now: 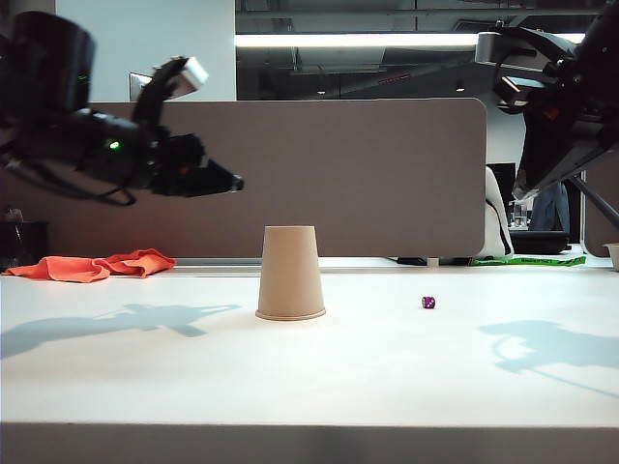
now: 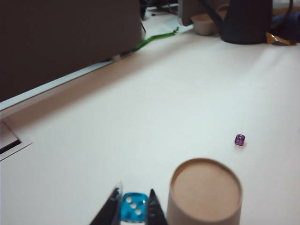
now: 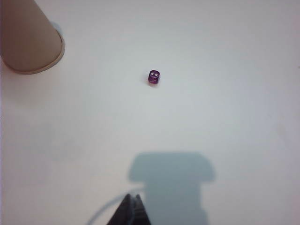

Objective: Throw the dice onto the paper cup, compare its value with the values of the other dice on the table, place the die with the higher value on the paper cup, and take no action if both dice have the same value.

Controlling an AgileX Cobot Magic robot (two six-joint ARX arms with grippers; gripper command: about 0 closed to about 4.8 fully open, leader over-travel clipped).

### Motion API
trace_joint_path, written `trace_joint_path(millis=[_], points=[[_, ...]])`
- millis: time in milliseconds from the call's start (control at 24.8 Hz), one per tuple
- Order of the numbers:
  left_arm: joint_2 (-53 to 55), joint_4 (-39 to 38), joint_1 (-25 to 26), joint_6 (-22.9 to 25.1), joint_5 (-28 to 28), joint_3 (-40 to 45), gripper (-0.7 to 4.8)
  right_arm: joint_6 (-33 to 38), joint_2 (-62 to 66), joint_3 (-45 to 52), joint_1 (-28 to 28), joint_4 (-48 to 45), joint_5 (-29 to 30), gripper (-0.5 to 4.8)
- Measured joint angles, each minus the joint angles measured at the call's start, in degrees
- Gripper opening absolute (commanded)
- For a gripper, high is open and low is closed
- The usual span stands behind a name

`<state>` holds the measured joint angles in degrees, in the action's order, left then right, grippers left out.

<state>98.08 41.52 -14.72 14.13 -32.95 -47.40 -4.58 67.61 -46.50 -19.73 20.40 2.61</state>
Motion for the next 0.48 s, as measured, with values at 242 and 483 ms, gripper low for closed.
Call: trace_joint_path(millis=[242, 483], points=[[0.0, -9.57, -2.29, 4.26, -0.31, -6.78, 0.2, 0.0, 0.0, 0.0, 0.0, -0.09, 0.02, -0.01], [0.07, -19.91, -3.63, 5.35, -1.68, -9.14, 0.21, 0.0, 0.02, 0.0, 0.0, -0.98, 0.0, -0.01]])
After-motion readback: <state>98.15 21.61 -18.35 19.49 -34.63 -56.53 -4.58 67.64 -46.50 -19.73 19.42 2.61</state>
